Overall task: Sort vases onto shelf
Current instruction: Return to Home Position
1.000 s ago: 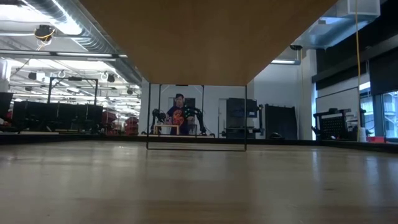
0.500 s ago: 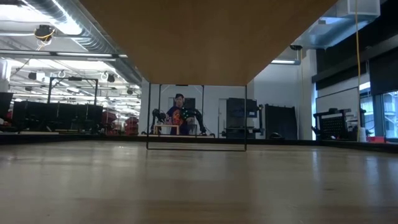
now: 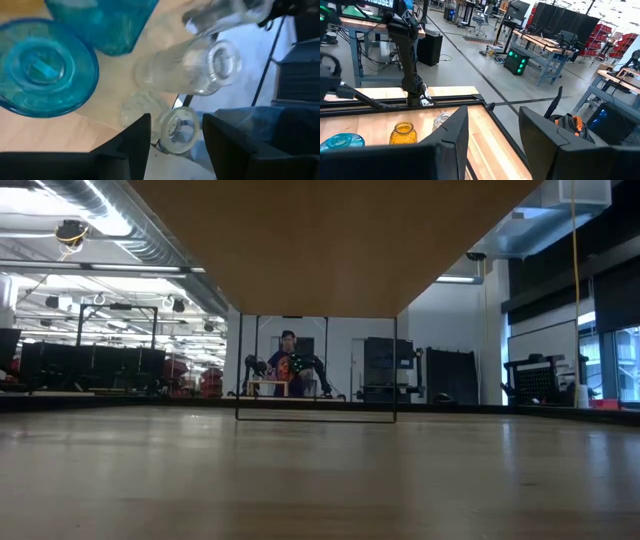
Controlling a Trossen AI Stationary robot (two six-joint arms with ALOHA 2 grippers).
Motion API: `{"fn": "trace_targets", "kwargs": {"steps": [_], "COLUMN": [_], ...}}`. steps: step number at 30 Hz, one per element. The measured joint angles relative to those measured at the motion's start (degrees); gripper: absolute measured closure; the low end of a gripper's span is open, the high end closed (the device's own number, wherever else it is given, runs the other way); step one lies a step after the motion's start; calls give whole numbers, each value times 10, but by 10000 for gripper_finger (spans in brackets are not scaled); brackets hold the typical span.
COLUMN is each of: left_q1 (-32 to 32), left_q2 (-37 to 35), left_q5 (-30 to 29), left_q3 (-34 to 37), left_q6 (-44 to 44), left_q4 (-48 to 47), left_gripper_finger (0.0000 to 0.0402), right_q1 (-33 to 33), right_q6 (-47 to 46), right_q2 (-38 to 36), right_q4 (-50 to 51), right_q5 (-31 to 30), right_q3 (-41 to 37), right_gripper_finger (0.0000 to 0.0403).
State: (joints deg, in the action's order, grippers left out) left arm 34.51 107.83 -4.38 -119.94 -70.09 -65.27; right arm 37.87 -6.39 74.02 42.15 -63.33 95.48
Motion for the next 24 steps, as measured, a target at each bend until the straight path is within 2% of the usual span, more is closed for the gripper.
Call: {"fn": "trace_targets", "kwargs": {"steps": [2, 4, 6, 9, 11, 13, 16, 18, 19, 22, 24], "left_q1": [0, 1, 12, 59, 102, 144, 194, 219, 228, 233, 225], "left_q2": [-10, -24, -43, -85, -111, -136, -163, -176, -182, -202, -215], "left_q5": [-15, -46, -124, -345, -500, -628, -749, -801, -818, -854, -858], "left_q3": [0, 0, 1, 1, 0, 2, 14, 32, 44, 91, 131], "left_q6": [6, 28, 67, 158, 201, 207, 167, 118, 86, -46, -140], "left_q4": [8, 26, 62, 108, 107, 78, 16, -33, -62, -154, -211], "left_gripper_finger": [232, 232, 234, 234, 235, 235, 235, 235, 235, 235, 235], "right_q1": [0, 0, 1, 20, 58, 92, 129, 136, 133, 108, 78], "right_q6": [-8, -26, -36, -25, 3, 50, 136, 209, 251, 356, 379], "right_q2": [0, -8, -21, -49, -82, -121, -185, -227, -241, -264, -260], "right_q4": [0, -1, -13, -48, -102, -195, -383, -572, -689, -1056, -1246], "right_q5": [11, 55, 95, 112, 92, 61, 43, 72, 114, 302, 379], "right_q3": [0, 0, 0, -4, -31, -82, -204, -307, -362, -515, -594], "right_gripper_finger": [267, 267, 267, 267, 271, 280, 304, 323, 333, 361, 376]}}
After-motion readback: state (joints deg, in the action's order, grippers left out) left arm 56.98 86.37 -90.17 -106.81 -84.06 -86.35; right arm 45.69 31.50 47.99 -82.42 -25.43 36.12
